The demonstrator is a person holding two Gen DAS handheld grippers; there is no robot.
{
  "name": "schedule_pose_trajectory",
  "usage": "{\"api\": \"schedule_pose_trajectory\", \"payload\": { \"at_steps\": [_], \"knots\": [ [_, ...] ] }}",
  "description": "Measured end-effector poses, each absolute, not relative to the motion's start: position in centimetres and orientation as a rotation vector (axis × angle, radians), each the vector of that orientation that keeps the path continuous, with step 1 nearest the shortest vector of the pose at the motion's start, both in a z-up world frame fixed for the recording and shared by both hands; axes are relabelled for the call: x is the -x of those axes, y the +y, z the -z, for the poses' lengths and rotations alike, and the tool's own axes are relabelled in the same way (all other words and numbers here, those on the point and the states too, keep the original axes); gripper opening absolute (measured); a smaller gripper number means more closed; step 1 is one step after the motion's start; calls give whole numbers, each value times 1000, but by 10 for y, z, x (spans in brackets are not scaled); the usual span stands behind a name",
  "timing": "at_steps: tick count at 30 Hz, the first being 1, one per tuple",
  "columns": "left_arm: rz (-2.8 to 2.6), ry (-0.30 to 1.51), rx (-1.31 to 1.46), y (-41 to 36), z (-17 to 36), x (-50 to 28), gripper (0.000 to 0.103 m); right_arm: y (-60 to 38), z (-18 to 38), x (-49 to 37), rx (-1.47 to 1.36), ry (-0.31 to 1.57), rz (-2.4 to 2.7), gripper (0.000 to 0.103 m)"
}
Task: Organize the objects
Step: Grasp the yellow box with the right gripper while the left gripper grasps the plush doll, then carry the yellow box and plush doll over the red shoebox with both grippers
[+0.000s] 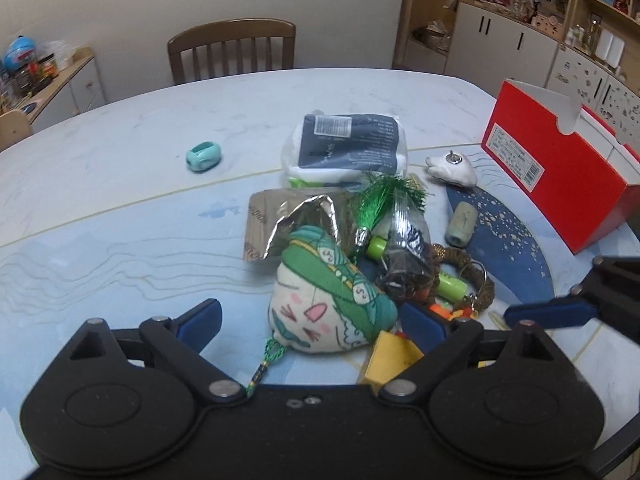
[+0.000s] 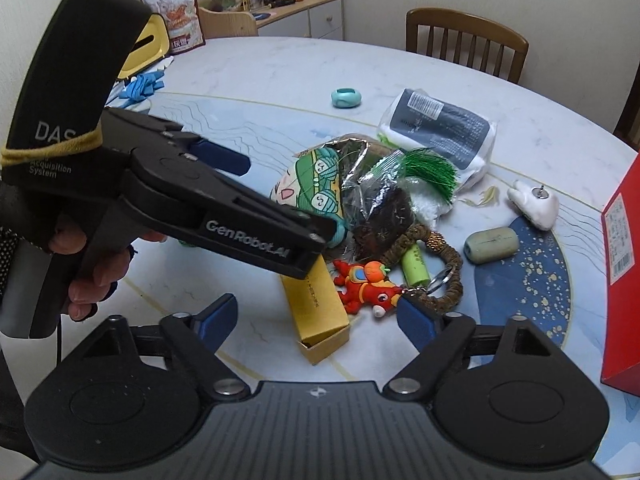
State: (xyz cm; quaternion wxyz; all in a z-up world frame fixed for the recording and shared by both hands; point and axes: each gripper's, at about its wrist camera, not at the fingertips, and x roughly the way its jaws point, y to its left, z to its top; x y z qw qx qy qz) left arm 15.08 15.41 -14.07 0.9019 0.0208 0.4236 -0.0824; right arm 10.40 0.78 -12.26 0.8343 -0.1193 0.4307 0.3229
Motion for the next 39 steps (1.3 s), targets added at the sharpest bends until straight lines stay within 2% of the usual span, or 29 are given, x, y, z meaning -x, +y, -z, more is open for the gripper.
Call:
{"api": "schedule_pose_trajectory", "payload": {
  "at_steps": [3,5,12,15,20,32,36,39],
  "knots": [
    [176,890,-31,155,143,-157,91,14,125,-106,265,912,-693,80],
    [185,899,-27,155,146,-159,89,19,126,-107,272,917,-703,71],
    [215,928,38,160,151,-164,77,31,131,-109,300,924,-720,61],
    [234,944,72,163,151,-165,68,33,133,-110,309,934,-721,53],
    [234,952,108,167,149,-165,63,35,136,-111,332,946,-708,33],
    [241,943,183,182,135,-154,31,10,125,-106,232,974,-685,29],
    [241,936,178,180,131,-151,25,-14,115,-102,178,977,-658,29],
    [239,932,180,178,129,-149,25,-30,109,-102,153,975,-653,29]
  ]
}}
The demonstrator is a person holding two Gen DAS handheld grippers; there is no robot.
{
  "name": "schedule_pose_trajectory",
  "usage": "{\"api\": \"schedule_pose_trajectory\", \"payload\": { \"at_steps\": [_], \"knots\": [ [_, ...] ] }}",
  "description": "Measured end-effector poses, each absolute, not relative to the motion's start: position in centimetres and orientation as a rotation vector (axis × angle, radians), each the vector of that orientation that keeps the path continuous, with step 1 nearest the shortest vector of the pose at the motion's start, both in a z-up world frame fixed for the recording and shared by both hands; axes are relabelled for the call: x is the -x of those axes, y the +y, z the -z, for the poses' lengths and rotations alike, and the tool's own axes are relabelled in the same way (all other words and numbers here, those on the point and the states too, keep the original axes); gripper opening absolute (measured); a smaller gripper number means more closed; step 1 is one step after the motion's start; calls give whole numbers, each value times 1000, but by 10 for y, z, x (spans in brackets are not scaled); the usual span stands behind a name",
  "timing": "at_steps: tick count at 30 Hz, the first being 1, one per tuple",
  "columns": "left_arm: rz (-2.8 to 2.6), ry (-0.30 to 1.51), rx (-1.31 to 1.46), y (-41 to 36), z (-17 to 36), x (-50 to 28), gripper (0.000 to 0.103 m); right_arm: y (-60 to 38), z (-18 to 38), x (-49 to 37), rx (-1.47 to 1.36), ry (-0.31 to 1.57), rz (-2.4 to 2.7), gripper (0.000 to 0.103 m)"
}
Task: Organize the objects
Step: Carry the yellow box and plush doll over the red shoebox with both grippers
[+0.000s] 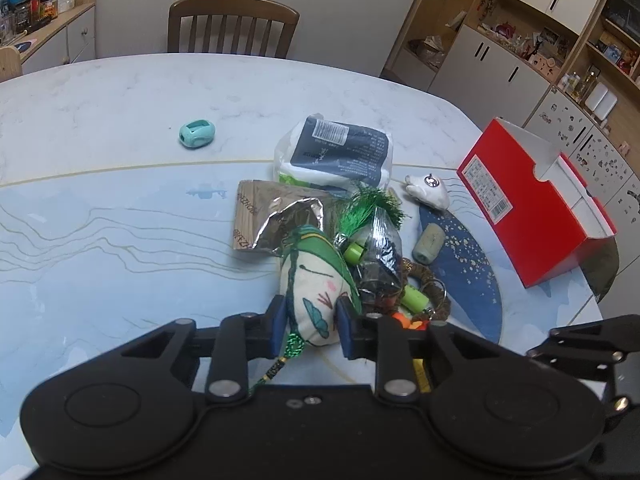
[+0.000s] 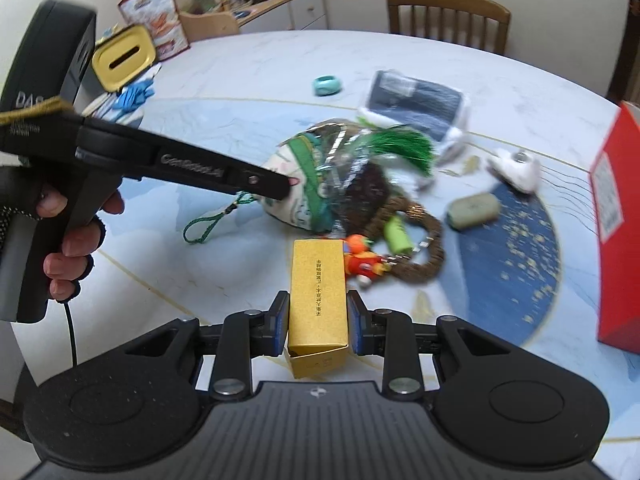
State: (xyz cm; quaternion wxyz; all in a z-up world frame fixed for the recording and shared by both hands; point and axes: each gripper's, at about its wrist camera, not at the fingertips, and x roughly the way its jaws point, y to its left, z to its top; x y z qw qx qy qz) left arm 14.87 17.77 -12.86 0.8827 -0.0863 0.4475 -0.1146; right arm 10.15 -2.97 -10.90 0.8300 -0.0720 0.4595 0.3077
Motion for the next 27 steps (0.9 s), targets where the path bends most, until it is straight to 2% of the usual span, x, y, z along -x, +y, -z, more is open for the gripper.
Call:
{"api": "schedule_pose_trajectory", "payload": {
  "at_steps": [4,8,9,20,27],
  "knots": [
    [223,948,173,174,134,-152,33,-46,105,-101,137,977,-655,29],
    [202,958,170,170,140,-155,48,-62,98,-99,121,967,-663,29],
    [197,961,163,168,142,-156,49,-66,96,-98,119,963,-663,29],
    [111,934,222,165,129,-152,34,-136,67,-113,62,917,-593,29],
    [84,880,289,160,80,-139,33,-192,37,-141,13,863,-546,29]
  ]
}}
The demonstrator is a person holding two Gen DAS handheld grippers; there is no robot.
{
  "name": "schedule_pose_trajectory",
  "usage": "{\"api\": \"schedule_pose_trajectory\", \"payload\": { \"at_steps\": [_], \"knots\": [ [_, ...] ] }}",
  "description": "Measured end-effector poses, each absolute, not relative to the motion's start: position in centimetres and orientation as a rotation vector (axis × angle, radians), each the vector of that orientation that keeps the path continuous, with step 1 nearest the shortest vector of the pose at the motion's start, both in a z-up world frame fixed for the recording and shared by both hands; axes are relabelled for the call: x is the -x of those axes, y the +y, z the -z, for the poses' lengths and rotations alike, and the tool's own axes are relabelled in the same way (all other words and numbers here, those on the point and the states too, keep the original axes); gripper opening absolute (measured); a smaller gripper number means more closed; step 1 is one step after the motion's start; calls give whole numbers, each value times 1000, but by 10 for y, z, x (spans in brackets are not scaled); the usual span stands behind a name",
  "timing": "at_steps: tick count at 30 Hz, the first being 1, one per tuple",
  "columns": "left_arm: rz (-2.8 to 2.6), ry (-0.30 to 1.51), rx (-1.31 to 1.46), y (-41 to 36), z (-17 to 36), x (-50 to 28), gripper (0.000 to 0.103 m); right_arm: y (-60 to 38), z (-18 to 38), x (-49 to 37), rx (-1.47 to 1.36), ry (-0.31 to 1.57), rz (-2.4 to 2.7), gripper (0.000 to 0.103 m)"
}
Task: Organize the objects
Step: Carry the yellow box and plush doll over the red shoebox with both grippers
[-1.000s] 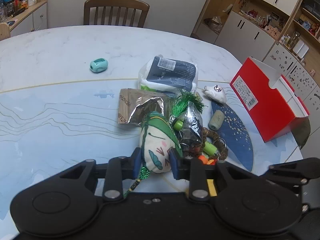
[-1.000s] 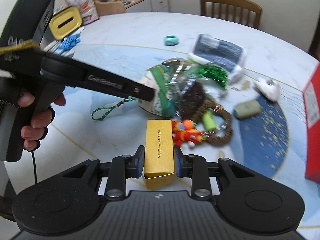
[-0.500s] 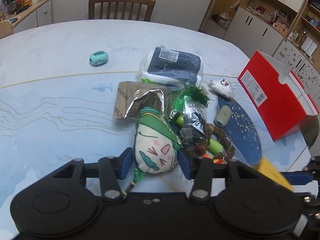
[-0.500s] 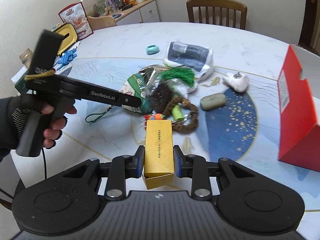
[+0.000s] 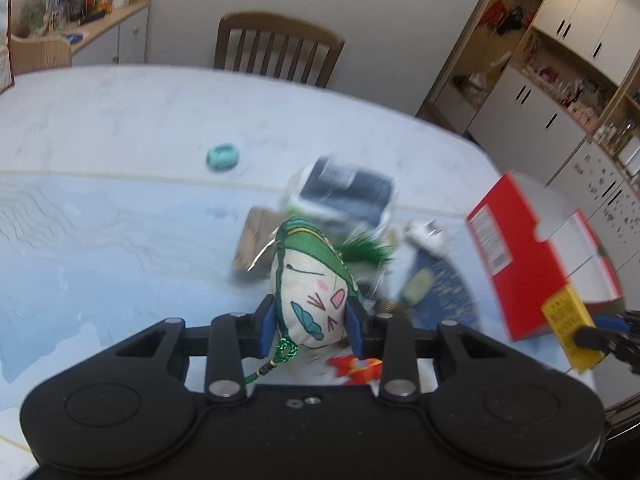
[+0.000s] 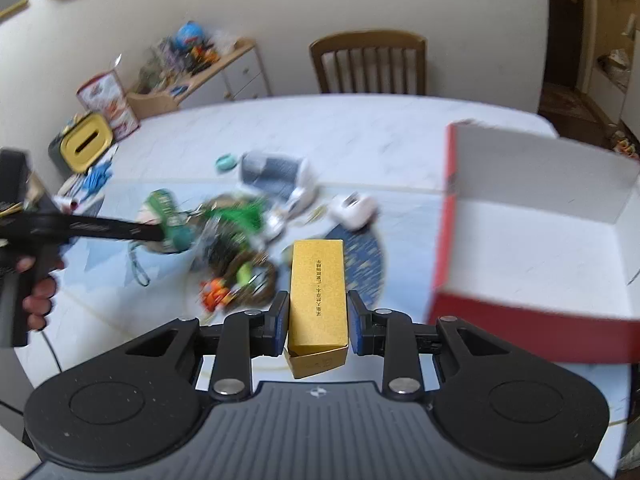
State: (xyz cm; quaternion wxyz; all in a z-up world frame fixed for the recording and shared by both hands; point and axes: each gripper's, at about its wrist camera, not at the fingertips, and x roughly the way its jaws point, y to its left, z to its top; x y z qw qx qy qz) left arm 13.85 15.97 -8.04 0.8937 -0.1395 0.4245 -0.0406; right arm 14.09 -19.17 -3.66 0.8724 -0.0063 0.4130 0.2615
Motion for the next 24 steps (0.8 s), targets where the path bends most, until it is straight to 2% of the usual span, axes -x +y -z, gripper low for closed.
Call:
{"api": "schedule_pose_trajectory", "payload": {
  "at_steps": [7,14,24],
  "knots": [
    [139,848,312,114,28,-148,34,-245,13,-176,-4,811,-501,29],
    [272,835,283,36,-5,-175,34,-298,14,-205,11,804,-434,29],
    [432,858,201,-85,-11,-231,34,-357,43,-234,28,860,-338,29]
  ]
}}
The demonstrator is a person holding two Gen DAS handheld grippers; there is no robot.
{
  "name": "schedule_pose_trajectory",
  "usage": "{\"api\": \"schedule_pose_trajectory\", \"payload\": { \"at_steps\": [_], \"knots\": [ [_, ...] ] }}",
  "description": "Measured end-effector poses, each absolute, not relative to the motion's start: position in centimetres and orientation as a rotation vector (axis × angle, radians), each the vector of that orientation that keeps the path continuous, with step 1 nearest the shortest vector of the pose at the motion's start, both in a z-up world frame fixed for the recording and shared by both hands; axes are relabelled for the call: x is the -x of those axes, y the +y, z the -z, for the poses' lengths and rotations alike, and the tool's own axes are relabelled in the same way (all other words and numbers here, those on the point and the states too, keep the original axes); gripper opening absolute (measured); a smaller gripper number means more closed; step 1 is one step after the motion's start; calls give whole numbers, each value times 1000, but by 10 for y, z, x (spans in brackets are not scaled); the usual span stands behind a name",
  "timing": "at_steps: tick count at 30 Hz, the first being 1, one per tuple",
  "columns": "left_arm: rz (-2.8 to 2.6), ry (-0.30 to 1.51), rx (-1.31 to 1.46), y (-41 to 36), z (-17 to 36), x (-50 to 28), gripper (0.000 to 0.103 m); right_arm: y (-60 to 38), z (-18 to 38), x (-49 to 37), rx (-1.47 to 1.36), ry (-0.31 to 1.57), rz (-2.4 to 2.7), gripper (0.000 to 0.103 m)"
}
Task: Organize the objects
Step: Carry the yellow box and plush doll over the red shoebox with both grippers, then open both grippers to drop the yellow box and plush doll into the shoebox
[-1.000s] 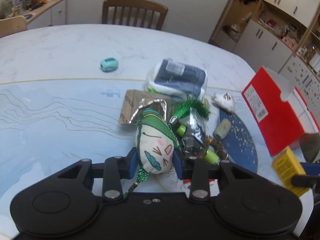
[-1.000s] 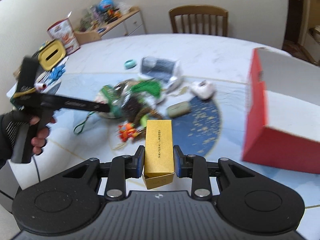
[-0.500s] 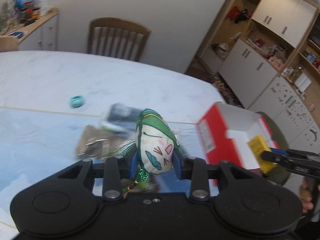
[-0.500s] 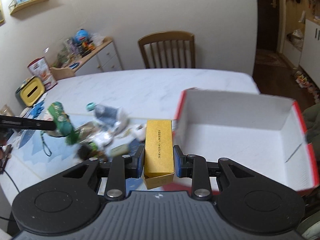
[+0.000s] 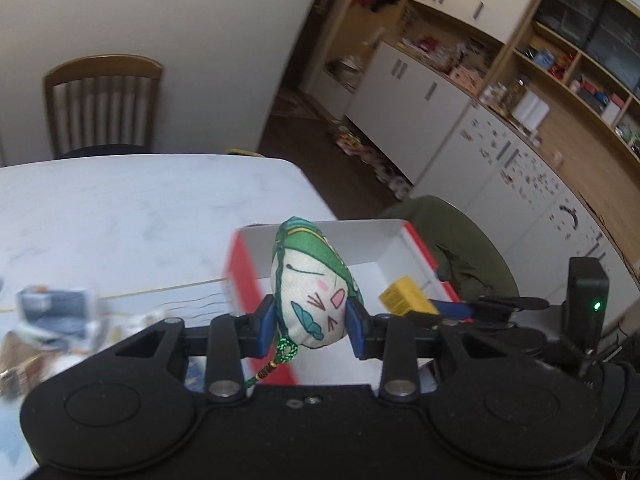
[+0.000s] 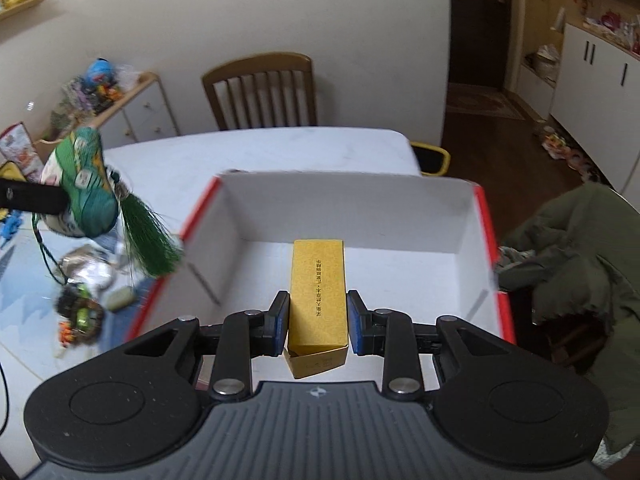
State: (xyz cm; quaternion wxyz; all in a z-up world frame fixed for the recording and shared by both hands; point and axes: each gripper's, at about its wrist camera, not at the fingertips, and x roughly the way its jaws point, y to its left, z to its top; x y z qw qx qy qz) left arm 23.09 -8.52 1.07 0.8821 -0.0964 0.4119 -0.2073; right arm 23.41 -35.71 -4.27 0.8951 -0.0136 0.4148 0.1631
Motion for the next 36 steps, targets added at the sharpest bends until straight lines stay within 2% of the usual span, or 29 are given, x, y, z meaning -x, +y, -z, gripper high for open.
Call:
{"api": "schedule_pose_trajectory", "payload": {
  "at_steps": [9,16,36],
  "knots": [
    [507,913,127,-168,16,-276,34,-380,70,-256,49,913,-291,28],
    [501,994,58,-214,59,-310,34,-383,90,-274,57,977,-276,28],
    [439,1216,-9,-233,138,-352,36,-370,127,-296,122,1128,-280,29]
  ]
}}
